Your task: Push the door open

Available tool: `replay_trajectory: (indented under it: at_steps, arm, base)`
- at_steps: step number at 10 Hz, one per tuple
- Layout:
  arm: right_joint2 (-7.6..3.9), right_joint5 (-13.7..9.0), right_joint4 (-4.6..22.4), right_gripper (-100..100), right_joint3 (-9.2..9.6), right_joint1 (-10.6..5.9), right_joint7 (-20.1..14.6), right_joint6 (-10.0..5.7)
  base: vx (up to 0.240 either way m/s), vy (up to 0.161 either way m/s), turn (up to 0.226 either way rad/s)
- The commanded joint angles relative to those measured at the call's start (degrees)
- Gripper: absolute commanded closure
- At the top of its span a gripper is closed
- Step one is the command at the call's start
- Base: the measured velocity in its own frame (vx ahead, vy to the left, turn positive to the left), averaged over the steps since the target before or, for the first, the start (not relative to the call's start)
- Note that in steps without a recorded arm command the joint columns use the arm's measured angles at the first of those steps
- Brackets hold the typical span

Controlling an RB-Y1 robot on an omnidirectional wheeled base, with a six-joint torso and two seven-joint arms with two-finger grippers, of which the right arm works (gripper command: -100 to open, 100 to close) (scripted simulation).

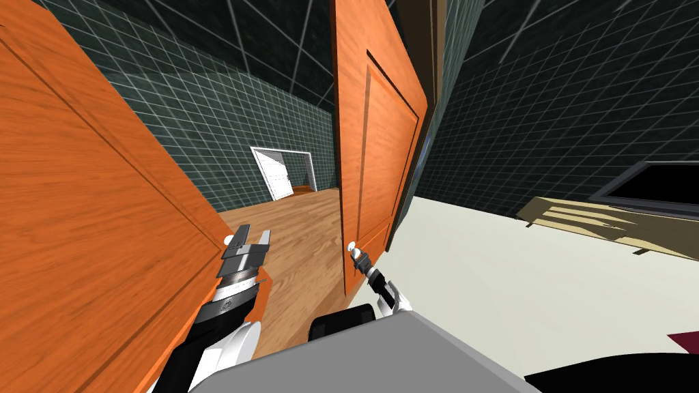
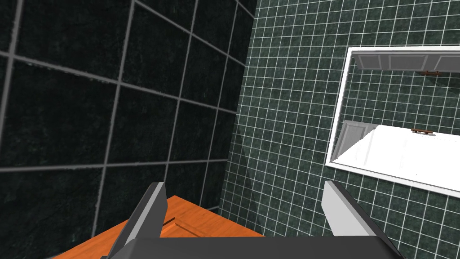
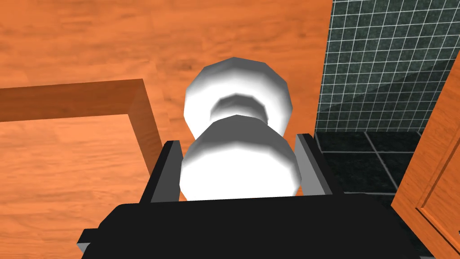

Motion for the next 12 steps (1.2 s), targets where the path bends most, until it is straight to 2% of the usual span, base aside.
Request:
replay_trajectory:
  at_steps: [1, 6, 9, 12]
  arm:
    - [-0.17, -0.8, 0.0, 100, -0.01, -0.02, -1.7, 0.00]
    - [-0.74, -3.9, 0.1, 100, -0.04, -0.08, -8.0, 0.00]
    - [-1.18, -7.0, 0.1, 100, -0.07, -0.15, -13.5, 0.00]
    - [-1.18, -7.0, 0.1, 100, -0.07, -0.15, -13.7, 0.00]
  base:
    - [0.006, 0.004, 0.042]
    - [0.020, 0.010, 0.050]
    - [0.036, 0.021, 0.072]
    - [0.014, 0.003, 0.007]
